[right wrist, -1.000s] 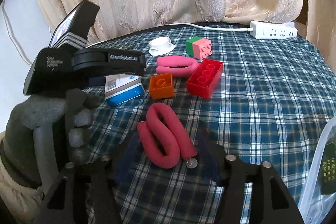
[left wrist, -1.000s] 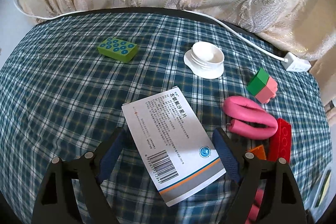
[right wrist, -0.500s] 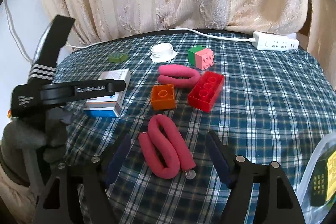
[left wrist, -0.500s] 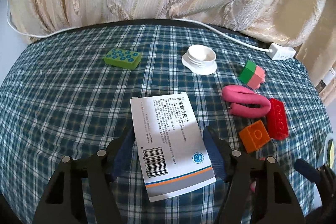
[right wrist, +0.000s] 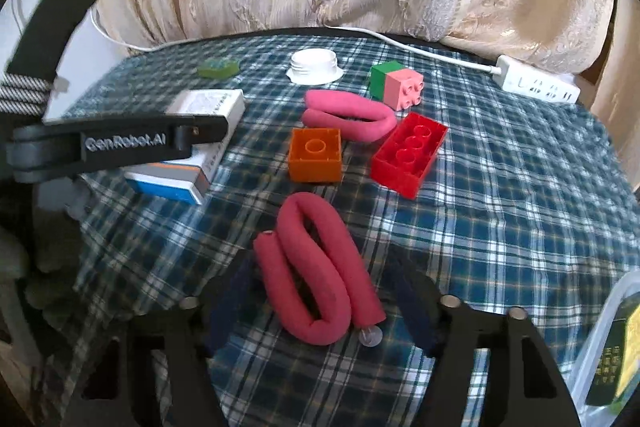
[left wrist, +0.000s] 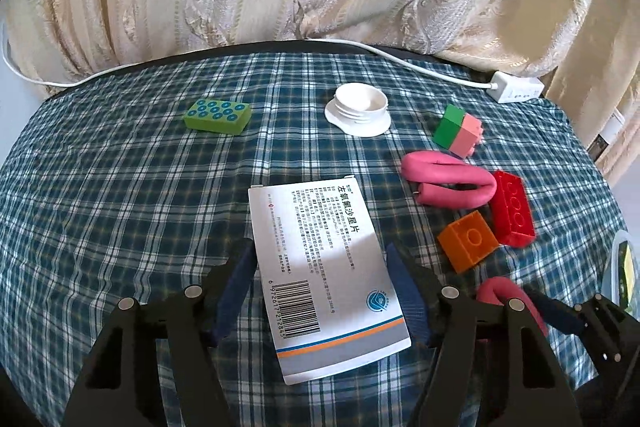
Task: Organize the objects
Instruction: 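Lift and carry the white box and pink tube with both tools to the clear bowl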
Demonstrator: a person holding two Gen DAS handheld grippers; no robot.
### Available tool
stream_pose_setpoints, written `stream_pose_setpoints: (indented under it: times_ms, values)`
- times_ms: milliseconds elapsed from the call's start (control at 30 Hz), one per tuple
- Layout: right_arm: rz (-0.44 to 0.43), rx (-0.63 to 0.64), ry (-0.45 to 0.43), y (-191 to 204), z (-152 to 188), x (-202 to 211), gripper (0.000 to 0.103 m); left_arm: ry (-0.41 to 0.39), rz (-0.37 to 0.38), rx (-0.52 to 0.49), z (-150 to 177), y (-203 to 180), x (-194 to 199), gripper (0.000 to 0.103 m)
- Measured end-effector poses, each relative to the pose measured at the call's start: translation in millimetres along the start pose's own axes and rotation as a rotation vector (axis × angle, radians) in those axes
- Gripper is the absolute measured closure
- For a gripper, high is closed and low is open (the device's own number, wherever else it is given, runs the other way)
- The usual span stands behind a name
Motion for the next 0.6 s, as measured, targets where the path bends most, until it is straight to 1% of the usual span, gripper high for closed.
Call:
stream_pose_setpoints:
  times_ms: [100, 233, 600]
  values:
    - [0.010, 0.004, -0.001, 1, 1, 2, 0.046, -0.009, 0.009, -0.004, -1, -3, 3, 0.035]
    - [0.023, -0.037, -0.015, -4, 4, 9, 0.047, -0.025, 0.022, -0.010, -3, -8, 11, 0.035]
    - [0.048, -0.152, -0.100, -19, 5, 51, 0.047, -0.057, 0.075, -0.050, -6, -31, 28, 0.035]
Point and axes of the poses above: each gripper's, at about its wrist camera, not at the fingertips, and x roughly against the way its jaws point, y to its left, z to its underside, the point moved 4 cm from there along -x, roughly the way its jaws point, and after that the axes turned 12 degrees about -y, right-handed, at the moved point
